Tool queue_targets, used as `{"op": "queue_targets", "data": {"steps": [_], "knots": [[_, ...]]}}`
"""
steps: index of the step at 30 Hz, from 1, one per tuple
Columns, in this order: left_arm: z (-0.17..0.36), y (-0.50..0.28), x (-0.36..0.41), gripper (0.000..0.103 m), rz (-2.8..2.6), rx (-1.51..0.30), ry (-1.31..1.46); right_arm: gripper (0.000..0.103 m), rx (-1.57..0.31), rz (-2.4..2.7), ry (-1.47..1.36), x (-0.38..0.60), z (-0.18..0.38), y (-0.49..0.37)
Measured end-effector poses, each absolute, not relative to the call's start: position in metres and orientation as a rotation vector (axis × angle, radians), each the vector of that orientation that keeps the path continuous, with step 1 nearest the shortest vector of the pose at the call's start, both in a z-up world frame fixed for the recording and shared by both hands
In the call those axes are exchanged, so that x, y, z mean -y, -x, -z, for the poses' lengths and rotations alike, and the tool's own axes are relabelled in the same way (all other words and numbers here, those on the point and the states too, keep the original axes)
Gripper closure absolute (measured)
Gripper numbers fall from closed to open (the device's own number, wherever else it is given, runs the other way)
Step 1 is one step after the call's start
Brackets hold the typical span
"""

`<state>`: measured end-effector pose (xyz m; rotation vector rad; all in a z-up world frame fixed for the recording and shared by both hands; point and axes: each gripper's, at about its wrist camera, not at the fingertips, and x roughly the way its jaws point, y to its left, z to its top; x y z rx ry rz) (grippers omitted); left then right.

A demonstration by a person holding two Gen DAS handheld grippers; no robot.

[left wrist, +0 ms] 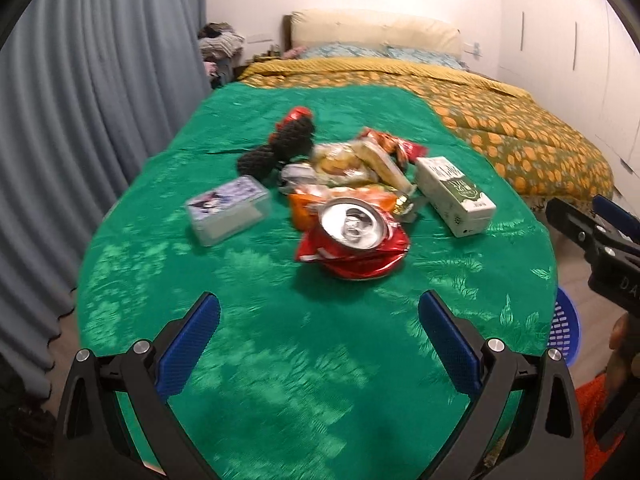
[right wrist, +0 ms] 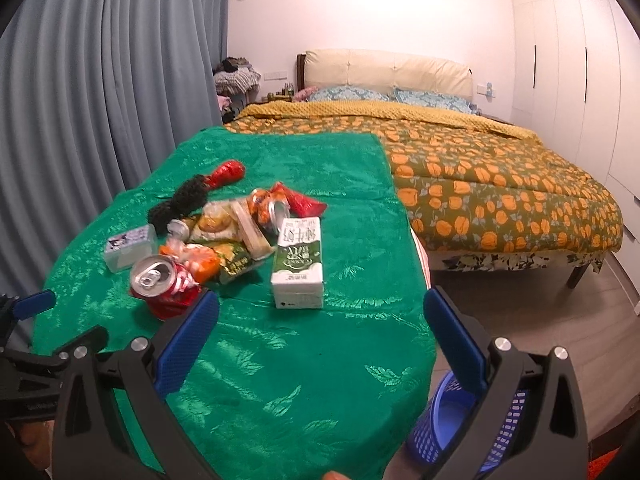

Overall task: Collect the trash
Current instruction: 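Grasp the red can with the left tool while the right tool grasps the milk carton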

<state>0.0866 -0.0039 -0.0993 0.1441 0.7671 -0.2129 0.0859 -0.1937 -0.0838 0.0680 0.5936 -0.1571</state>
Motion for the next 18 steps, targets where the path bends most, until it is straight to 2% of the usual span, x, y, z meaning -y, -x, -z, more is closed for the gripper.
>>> {"op": "queue_targets", "data": {"steps": [8,18], "knots": [[0.118,-0.121,0.023,0.005,0.248,-0.820,-0.107,0.004,-0.634,0.188,-0.104,0.217,0.103,-0.096],[0.144,-0.157,0.073,0.005,0.114,-0.834,-0.241,0.005,-0.662,0.199,-0.132,0.235,0.116,-0.099]]}}
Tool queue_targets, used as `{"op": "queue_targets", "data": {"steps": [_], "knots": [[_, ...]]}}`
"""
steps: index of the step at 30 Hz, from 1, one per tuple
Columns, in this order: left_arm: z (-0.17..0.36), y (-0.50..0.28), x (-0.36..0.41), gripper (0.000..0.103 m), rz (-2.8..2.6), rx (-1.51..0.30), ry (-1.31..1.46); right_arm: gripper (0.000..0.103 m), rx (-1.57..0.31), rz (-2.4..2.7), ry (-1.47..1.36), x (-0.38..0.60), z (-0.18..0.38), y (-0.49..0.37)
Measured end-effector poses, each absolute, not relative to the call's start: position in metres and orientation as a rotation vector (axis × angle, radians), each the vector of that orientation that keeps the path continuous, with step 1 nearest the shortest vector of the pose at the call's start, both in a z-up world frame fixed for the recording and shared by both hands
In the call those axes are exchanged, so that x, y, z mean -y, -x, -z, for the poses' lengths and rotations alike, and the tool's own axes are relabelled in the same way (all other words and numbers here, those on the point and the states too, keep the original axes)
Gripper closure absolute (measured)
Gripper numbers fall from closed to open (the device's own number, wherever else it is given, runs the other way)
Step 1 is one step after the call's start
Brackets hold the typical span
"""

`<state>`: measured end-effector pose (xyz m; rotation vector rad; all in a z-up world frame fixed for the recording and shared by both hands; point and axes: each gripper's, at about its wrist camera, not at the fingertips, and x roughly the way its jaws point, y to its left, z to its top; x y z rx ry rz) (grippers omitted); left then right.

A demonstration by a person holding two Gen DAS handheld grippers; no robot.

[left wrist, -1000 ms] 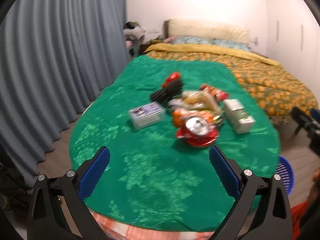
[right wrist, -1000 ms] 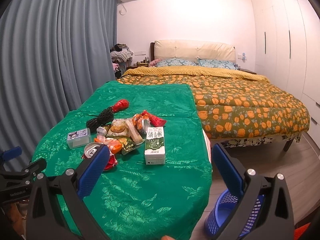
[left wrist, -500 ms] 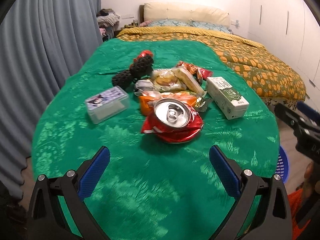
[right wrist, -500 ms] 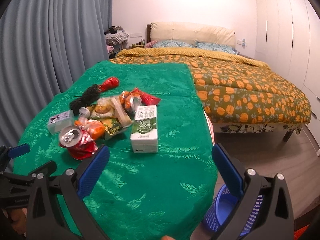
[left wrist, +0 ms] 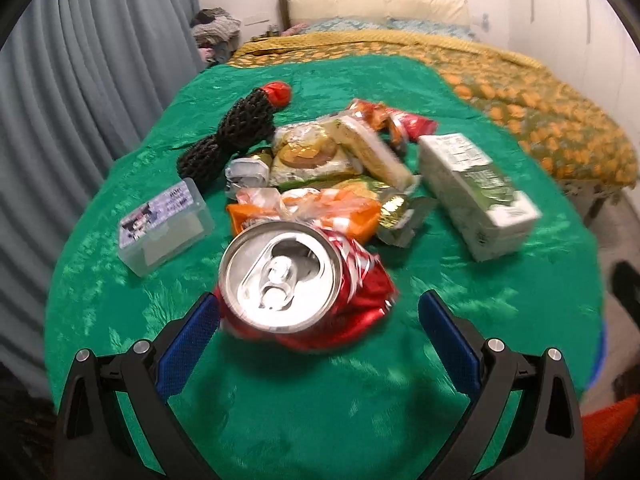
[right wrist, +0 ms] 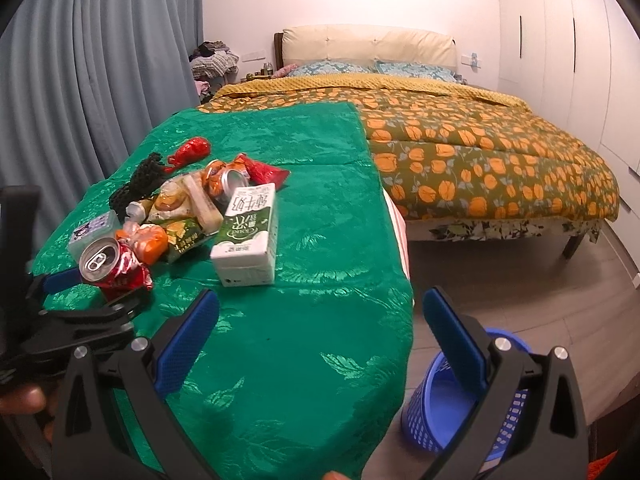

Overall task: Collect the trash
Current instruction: 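Grasp the red can with the left tool while the right tool grasps the milk carton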

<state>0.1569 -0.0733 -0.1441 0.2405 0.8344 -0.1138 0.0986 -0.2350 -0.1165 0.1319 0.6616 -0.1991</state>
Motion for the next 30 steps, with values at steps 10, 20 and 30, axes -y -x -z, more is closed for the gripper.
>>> {"op": "queue_targets", "data": {"steps": [10,20,30], "knots": [[0.148,-0.158,0.005,0.005,0.014,-0.888,-0.192,0.005,-0.666,0.181,-0.131,0.234,0.119,-0.102],[0.159,-0.141,-0.052,0.005,0.101,-0.962,-0.080,0.005,-0.692,0.072,-0.164,0.222,0.129,-0.110],[0.147,-0.161,-0.019,0.005,0.160,-0.925,-0.115,0.005,-0.827,-0.097,-0.107,0.215,0.127,-0.191]]}}
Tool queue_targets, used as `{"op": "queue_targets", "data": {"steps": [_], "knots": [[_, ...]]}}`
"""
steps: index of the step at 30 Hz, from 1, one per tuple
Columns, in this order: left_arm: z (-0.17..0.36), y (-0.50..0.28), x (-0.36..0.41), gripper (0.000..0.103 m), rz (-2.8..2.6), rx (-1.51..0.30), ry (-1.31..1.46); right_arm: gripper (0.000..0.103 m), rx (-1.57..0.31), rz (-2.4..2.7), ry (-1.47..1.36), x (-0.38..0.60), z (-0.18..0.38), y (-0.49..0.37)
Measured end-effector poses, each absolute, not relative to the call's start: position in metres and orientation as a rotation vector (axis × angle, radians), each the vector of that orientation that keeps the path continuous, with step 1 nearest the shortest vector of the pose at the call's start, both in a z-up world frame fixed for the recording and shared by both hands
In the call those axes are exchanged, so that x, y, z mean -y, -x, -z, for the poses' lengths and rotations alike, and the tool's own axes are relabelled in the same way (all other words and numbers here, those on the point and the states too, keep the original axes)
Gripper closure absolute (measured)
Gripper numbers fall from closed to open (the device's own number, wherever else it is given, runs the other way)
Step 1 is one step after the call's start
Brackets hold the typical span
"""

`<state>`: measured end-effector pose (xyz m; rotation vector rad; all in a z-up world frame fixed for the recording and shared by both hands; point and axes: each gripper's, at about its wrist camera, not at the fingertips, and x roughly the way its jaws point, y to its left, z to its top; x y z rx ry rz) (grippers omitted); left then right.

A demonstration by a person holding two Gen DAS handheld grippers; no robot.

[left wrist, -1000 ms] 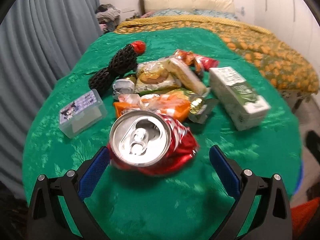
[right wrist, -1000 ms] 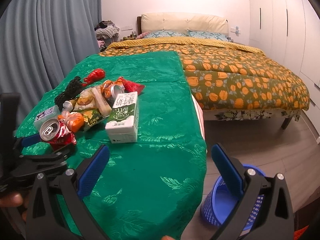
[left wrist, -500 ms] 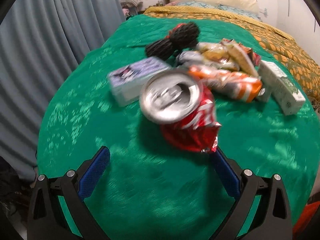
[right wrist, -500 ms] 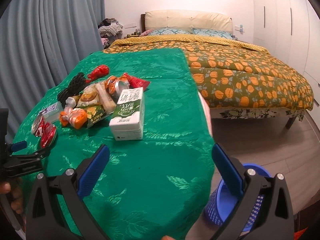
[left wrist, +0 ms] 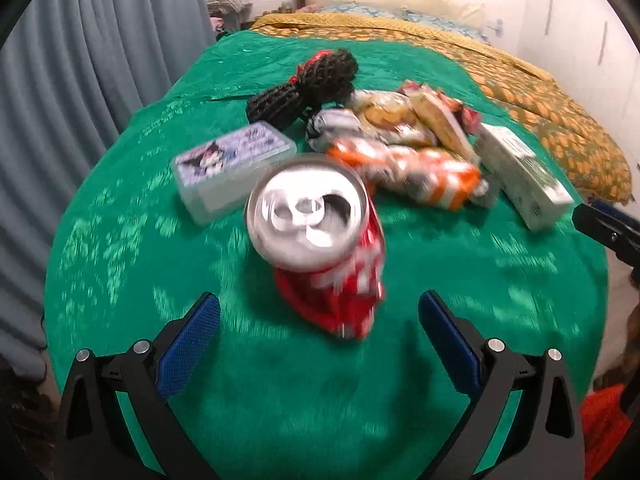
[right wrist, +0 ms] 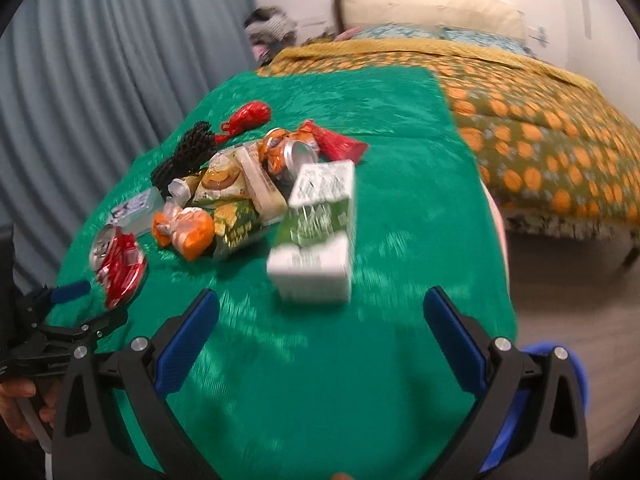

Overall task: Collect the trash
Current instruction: 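Grasp the red can with the left tool while the right tool grasps the milk carton, then release the red can and milk carton from both tools into the blue wastebasket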

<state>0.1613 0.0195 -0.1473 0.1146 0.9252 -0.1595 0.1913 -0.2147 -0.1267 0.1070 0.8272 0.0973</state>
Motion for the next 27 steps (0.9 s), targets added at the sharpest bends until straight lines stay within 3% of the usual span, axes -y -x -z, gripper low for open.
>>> {"op": "queue_targets", "data": {"steps": [4,6,7,8,9,11,20,27], "knots": [[0.149,-0.183,-0.015,0.005,0.135,-0.943,-0.122,0.006,-0.949,-0.108,-0.075,0.216,0.131,-0.244],[0.153,-0.187,-0.014,0.005,0.129,-0.962,-0.143,0.019,-1.010,-0.118,-0.064,0.214,0.138,-0.264],[0.153,-0.187,-0.014,0.006,0.129,-0.966,-0.147,0.038,-1.043,-0.108,-0.051,0.214,0.141,-0.272],[0.154,-0.188,-0.014,0.016,0.132,-0.970,-0.150,0.050,-1.065,-0.105,-0.055,0.215,0.144,-0.275],[0.156,-0.188,-0.015,0.029,0.143,-0.981,-0.147,0.051,-1.079,-0.101,-0.068,0.217,0.144,-0.277],[0.156,-0.188,-0.019,0.041,0.177,-0.986,-0.115,0.055,-1.060,-0.109,-0.086,0.221,0.137,-0.270],[0.134,-0.152,-0.022,0.042,0.285,-0.914,-0.026,0.055,-0.898,-0.164,-0.223,0.265,0.100,-0.204],[0.098,-0.122,0.061,0.042,0.492,-0.857,-0.062,0.055,-0.879,-0.032,-0.274,0.348,0.105,-0.146]]}}
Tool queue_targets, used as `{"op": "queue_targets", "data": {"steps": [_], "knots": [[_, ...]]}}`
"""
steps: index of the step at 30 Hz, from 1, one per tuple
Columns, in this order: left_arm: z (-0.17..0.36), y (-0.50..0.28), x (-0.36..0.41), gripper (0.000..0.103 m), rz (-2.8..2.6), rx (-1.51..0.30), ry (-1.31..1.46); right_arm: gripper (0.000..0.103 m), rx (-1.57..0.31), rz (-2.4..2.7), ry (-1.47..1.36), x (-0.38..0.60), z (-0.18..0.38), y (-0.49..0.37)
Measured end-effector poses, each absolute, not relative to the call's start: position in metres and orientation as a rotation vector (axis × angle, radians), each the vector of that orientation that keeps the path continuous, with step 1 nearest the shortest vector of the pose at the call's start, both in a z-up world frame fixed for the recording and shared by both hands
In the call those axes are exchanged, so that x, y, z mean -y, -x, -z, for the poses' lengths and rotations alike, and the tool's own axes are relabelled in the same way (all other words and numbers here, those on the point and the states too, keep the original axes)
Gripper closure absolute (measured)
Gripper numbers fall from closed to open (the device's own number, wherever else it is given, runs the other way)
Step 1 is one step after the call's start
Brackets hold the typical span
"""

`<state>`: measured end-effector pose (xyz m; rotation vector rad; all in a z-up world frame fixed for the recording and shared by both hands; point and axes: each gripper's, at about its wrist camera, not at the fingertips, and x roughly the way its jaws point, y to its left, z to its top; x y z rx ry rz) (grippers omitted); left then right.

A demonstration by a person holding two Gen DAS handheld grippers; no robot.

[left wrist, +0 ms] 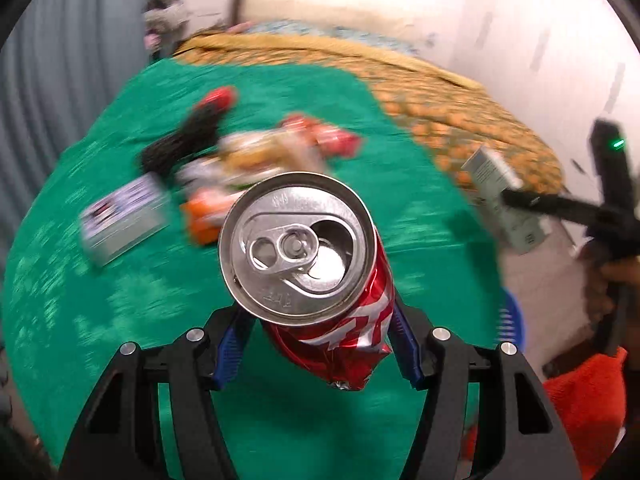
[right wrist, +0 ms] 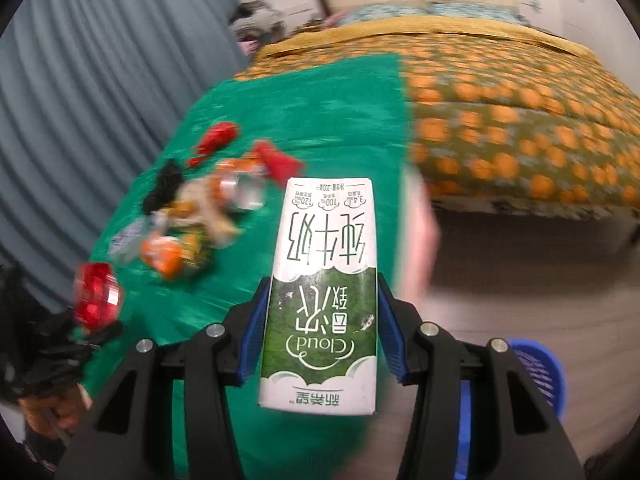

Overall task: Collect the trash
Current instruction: 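Release the red can and milk carton from both tools into the blue wastebasket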

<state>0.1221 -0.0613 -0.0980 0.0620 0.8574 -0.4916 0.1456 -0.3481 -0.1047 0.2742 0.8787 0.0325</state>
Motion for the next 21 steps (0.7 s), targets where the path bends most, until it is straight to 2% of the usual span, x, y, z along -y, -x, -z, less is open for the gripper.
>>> {"op": "queue_targets", "data": {"steps": [11,21], "knots": [[0.106,-0.076,0.256,0.042,0.858,-0.940,-0.183,0.055,-0.946,0.283,-0.351,0.491,0.177,-0.050],[0.198,-0.063,0.394,0.042,0.899,-1.050,-0.334,0.054,-0.938,0.330,-0.495,0.546,0.206,-0.017]]}}
